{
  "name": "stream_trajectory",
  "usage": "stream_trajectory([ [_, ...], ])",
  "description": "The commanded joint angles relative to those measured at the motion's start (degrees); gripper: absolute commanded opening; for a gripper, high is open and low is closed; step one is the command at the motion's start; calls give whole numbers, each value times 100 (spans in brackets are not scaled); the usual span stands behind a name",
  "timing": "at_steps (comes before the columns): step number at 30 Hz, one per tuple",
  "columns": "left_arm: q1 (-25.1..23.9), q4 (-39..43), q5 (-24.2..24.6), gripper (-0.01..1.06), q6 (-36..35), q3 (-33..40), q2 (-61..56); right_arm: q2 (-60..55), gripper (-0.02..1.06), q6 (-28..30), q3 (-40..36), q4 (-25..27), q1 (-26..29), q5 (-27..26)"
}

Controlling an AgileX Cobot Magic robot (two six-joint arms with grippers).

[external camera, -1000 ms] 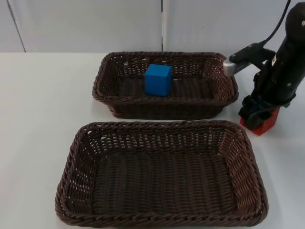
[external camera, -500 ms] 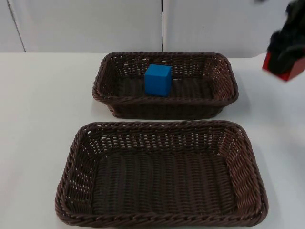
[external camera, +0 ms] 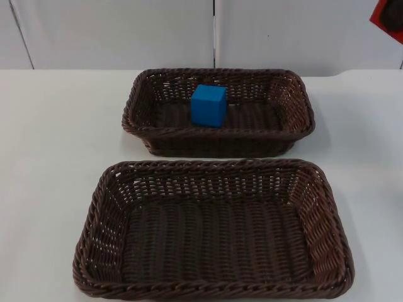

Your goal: Pick up one cube with the left hand and place it into the upper basket. Pick up one cube with the right hand and place it into the lower basket.

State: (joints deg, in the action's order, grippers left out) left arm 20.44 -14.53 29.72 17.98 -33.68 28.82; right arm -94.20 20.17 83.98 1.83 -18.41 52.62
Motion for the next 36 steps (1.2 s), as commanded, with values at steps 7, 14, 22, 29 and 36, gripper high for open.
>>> stream_trajectory([
  [7, 11, 16, -2, 77, -37, 34, -27, 69, 0, 14, 0, 432, -13, 47],
  [14, 11, 16, -2, 77, -37, 34, -27, 69, 0, 95, -408, 580, -137, -15],
  [22, 11, 16, -2, 77, -37, 34, -27, 69, 0, 214, -862, 567, -1011, -349],
  [29, 11, -7, -3, 77, -37, 34, -27, 31, 0, 214, -862, 567, -1928, -377],
  [36, 11, -7, -3, 77, -37, 34, -27, -51, 0, 214, -862, 594, -2593, -487],
])
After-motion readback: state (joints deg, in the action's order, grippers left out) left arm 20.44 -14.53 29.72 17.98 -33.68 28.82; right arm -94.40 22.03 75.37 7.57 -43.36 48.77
